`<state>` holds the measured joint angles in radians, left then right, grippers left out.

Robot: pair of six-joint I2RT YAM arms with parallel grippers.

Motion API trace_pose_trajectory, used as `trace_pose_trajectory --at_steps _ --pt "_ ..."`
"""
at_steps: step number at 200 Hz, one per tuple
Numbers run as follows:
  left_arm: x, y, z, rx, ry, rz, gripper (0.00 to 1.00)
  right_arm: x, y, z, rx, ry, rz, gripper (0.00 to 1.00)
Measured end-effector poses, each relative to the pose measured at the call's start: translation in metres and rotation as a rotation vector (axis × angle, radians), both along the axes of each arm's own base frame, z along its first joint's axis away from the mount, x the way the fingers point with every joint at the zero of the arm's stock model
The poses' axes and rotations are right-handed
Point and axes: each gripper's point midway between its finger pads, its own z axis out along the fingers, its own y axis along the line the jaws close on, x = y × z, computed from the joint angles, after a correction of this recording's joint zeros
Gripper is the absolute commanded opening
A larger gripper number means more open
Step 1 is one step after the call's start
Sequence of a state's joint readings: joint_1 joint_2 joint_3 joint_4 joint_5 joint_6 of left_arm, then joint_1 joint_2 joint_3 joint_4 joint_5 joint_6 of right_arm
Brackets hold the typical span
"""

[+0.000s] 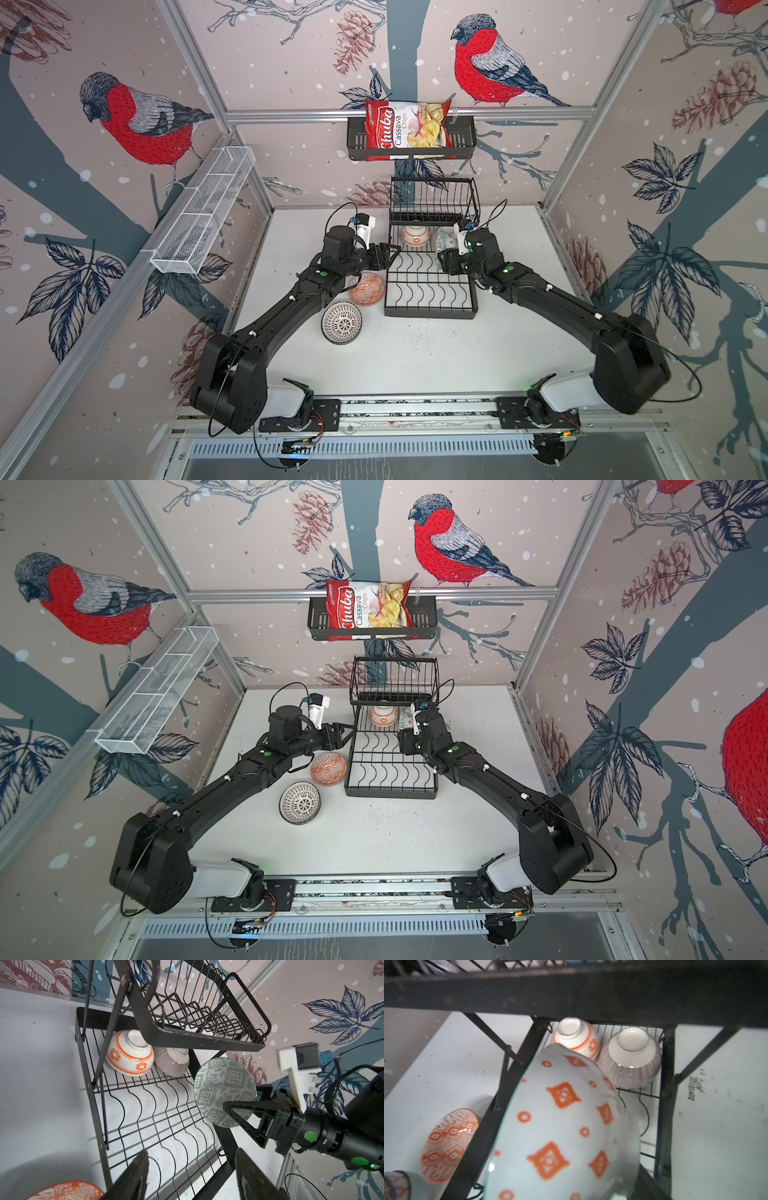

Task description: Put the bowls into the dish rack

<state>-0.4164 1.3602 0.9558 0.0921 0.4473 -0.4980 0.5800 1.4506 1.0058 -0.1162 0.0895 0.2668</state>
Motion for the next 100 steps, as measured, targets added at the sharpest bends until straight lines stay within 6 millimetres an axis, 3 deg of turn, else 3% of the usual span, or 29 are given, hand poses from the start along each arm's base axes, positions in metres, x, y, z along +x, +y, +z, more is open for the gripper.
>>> trace_pose_trajectory --at_steps 53,100 --pt "-0.004 0.005 -0.008 0.011 0.01 0.014 0.65 0.014 -0.02 -0.023 -0.133 0.023 -0.08 0.52" --pt "-0.003 0.012 -0.01 0.018 0.01 0.038 0.66 0.022 -0.025 -0.037 -0.2 0.045 -0.099 0.52"
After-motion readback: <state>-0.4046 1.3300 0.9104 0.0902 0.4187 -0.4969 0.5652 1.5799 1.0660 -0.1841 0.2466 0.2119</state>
